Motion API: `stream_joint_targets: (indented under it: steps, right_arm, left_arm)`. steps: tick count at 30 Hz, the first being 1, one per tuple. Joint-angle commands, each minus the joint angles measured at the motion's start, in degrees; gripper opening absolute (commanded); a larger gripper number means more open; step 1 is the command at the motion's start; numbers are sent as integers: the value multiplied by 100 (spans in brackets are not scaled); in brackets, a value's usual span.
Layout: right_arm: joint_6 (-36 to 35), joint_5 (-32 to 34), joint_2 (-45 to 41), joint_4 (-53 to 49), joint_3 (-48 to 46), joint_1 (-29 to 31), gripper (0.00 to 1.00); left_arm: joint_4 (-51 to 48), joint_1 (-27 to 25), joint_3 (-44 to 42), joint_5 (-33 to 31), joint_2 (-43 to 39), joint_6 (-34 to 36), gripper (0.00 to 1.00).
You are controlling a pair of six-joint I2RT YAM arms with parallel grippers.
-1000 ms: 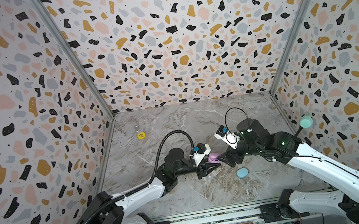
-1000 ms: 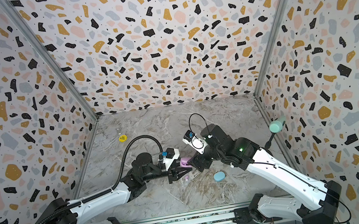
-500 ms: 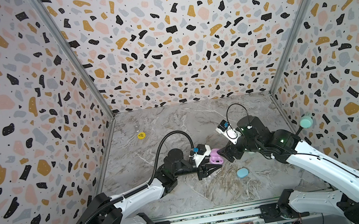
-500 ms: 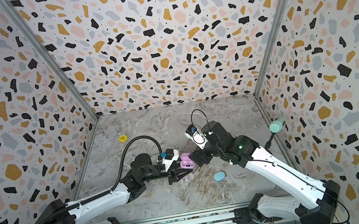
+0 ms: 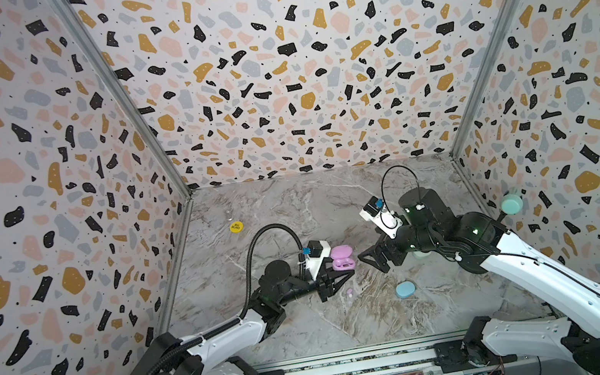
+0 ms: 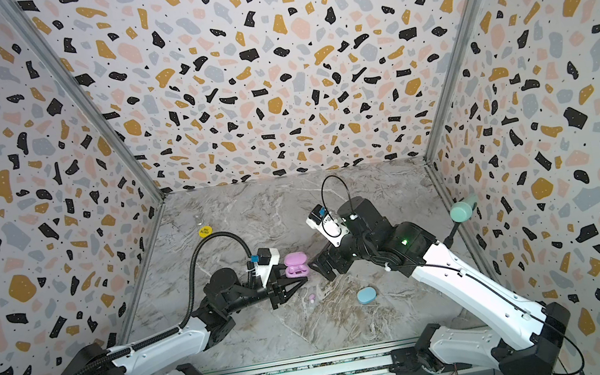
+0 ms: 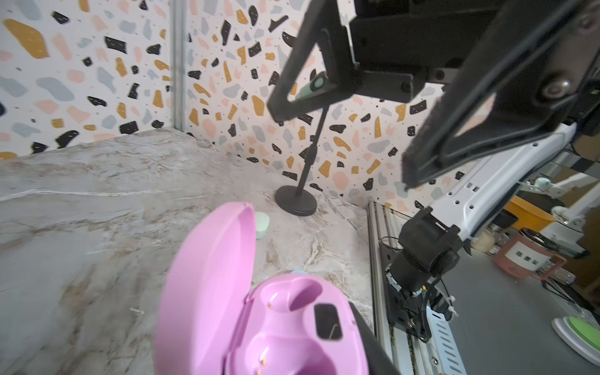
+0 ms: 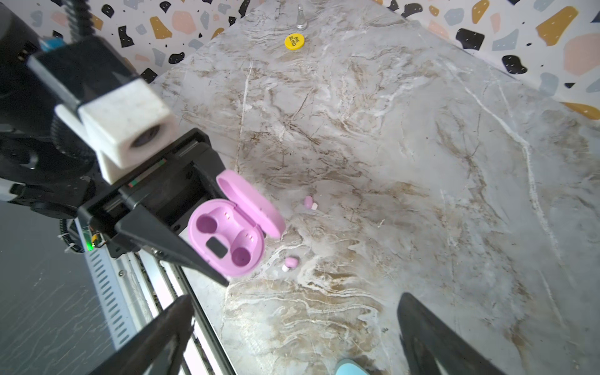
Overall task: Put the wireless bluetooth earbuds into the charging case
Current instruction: 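Move the right gripper down over the pink earbuds on the table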
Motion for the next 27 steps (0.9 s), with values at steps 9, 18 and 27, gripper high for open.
stream_joint_targets:
  steps: [9, 18, 27]
  right_arm:
    - [1878, 40, 120, 1052, -1377, -174, 99]
    - [3278, -145, 1428, 1772, -1841, 303, 92]
    - [3490, 722, 2870, 1139, -1175, 838, 76]
  left_arm:
    - [595, 465, -556, -891, -602, -401, 36]
    - [-82, 773, -771, -1383, -1328, -332, 36]
    - [-457, 942, -904, -1663, -1781, -318, 36]
